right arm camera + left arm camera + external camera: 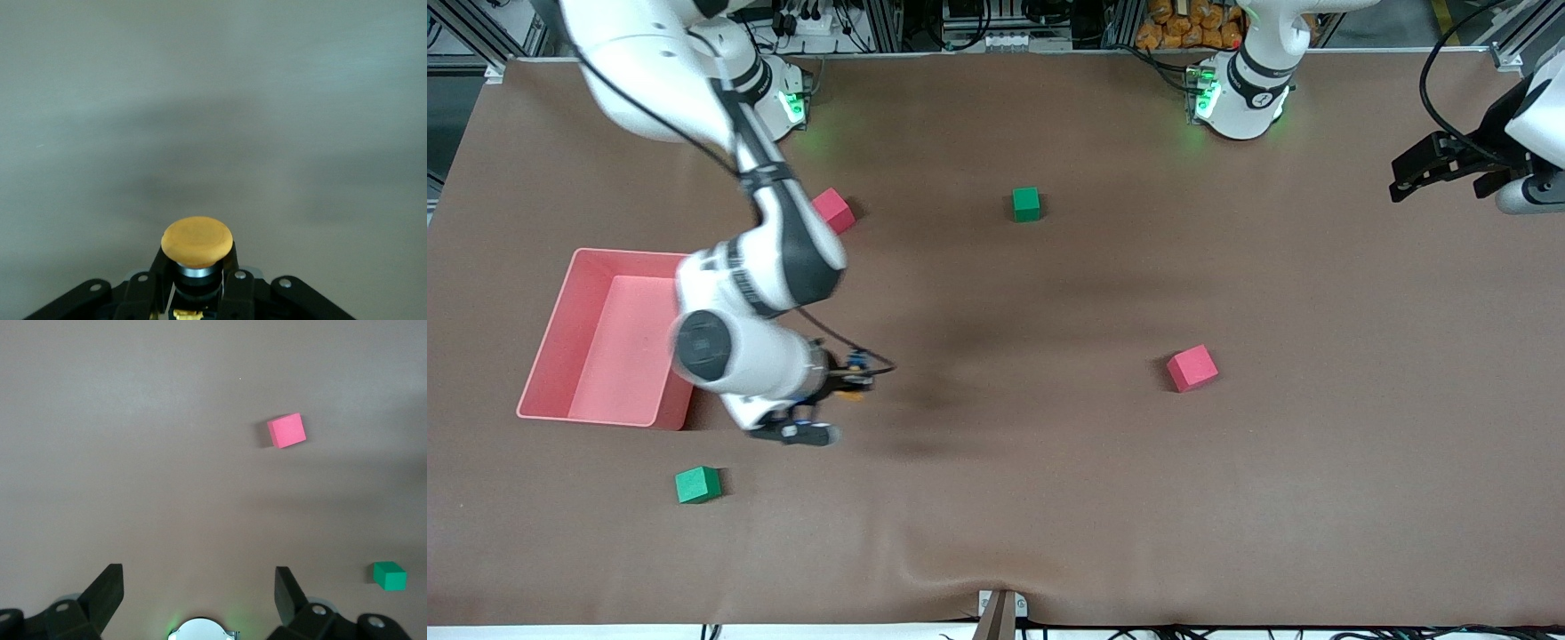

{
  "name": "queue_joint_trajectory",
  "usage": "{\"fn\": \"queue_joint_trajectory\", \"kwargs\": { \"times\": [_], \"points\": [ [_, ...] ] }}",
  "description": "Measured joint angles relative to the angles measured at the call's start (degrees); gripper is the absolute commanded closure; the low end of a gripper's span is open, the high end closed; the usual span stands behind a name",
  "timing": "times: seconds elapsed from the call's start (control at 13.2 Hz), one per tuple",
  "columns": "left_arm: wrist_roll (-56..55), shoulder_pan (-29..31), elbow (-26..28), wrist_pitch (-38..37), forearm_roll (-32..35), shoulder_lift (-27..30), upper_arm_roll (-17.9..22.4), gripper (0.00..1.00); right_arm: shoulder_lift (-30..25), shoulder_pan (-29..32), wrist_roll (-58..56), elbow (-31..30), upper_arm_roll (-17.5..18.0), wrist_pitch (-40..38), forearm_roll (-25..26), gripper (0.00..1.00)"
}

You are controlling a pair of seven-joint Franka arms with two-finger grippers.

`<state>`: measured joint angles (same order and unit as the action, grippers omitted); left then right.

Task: Place and upright button with both arms
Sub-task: 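Lift the button out of the tray and carry it to mid-table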

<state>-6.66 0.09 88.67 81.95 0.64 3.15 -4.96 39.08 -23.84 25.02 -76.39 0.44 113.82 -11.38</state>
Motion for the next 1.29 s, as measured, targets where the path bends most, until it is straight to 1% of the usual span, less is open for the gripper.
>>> {"fn": "queue_joint_trajectory", "kwargs": {
  "times": [0.23, 0.38, 0.53, 0.76, 0.83, 0.91, 1.29],
  "points": [
    [0.00, 0.17, -0.02, 0.00, 0.00, -0.03, 0.04, 0.00, 4.56, -7.82, 7.46, 0.06, 0.12, 8.87, -0.08, 1.00],
    [0.00, 0.29, -0.04, 0.00, 0.00, -0.04, 0.09, 0.00, 8.04, -12.27, 9.98, 0.16, 0.05, 12.70, -0.08, 1.00],
    [0.00, 0.29, -0.04, 0.12, 0.00, -0.09, 0.09, 0.00, 10.38, -15.20, 10.22, 0.29, -0.05, 13.56, -0.07, 1.00],
    [0.00, 0.30, -0.04, 0.56, 0.00, -0.56, 0.09, 0.00, 11.86, -17.27, 10.22, 0.53, -0.08, 13.57, -0.07, 1.00],
    [0.00, 0.29, -0.04, 0.73, 0.00, -0.70, 0.09, 0.00, 12.23, -17.46, 10.22, 0.69, -0.08, 13.56, -0.07, 0.82],
    [0.00, 0.29, -0.04, 0.81, 0.00, -0.78, 0.09, 0.00, 12.51, -17.49, 10.22, 0.85, -0.09, 13.56, -0.07, 0.01],
    [0.00, 0.29, -0.04, 1.11, 0.00, -0.83, 0.09, 0.00, 12.58, -17.50, 10.21, 2.33, -0.41, 13.48, -0.06, 0.00]
  ]
}}
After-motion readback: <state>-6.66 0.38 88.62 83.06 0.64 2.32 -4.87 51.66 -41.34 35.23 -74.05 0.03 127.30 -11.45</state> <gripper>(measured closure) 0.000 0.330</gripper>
